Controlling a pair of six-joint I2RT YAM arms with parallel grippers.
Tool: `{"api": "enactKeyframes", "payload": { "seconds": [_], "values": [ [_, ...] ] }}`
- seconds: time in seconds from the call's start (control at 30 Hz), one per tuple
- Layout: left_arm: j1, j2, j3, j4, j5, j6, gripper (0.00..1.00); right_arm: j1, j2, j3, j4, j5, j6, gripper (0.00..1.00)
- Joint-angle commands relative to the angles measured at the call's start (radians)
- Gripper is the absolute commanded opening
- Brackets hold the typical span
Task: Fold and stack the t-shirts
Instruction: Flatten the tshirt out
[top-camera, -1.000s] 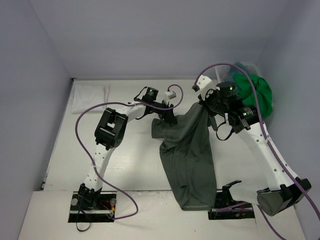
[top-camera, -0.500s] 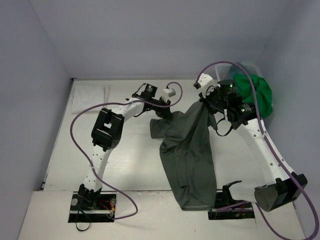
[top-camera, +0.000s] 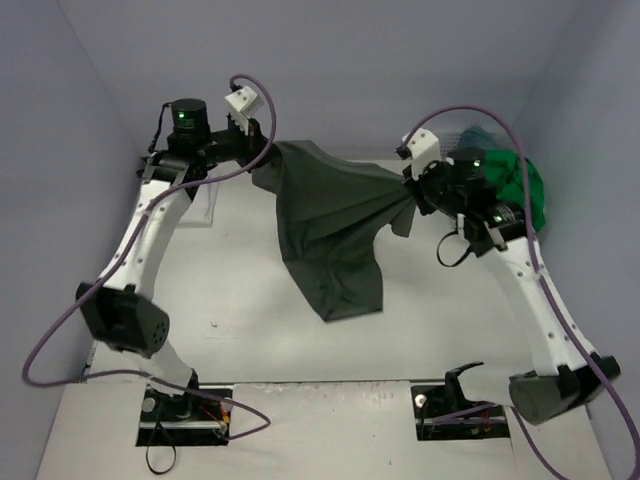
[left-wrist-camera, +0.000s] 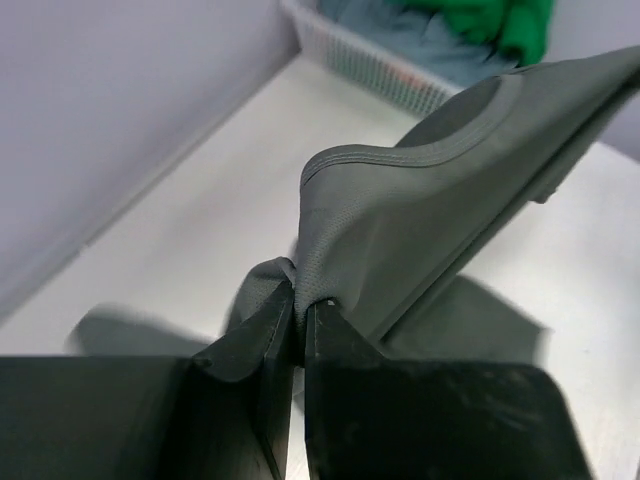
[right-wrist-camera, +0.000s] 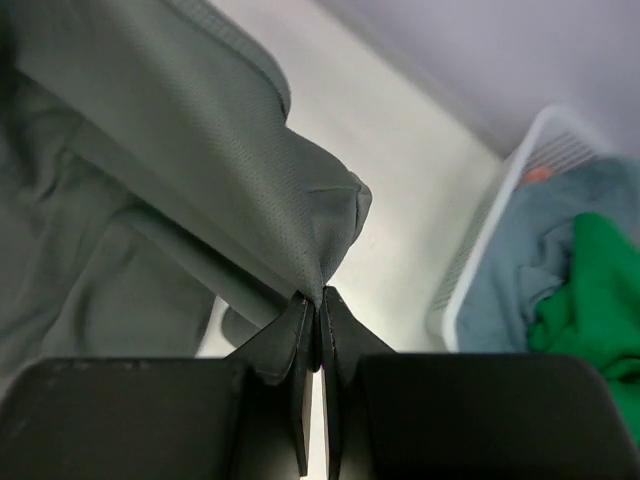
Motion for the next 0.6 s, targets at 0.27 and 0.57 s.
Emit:
{"api": "enactKeyframes", "payload": {
  "seconds": [0.27, 0.57],
  "values": [
    [0.012, -0.507, -0.029, -0.026, 0.087, -0.030, 0.00, -0.003, -0.406, 0.073, -0.018, -0.120, 0.038, 0.00],
    [0.058, -0.675, -0.057, -0.011, 0.132, -0.142, 0.00, -0.004, -0.392, -0.055, -0.015, -0.130, -0.027, 0.00]
  ]
}}
